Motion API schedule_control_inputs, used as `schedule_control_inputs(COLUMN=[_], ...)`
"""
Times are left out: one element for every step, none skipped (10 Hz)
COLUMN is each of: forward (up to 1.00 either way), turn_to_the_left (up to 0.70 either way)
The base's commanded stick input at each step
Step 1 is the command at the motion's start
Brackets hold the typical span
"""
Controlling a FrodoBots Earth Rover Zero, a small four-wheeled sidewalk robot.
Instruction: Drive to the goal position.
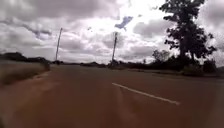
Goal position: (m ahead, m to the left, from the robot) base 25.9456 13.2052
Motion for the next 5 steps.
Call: schedule_control_inputs(forward=[0.85, 0.85, 0.85, 0.85, 0.85], turn_to_the_left=[0.34, 0.34, 0.3, 0.21, 0.0])
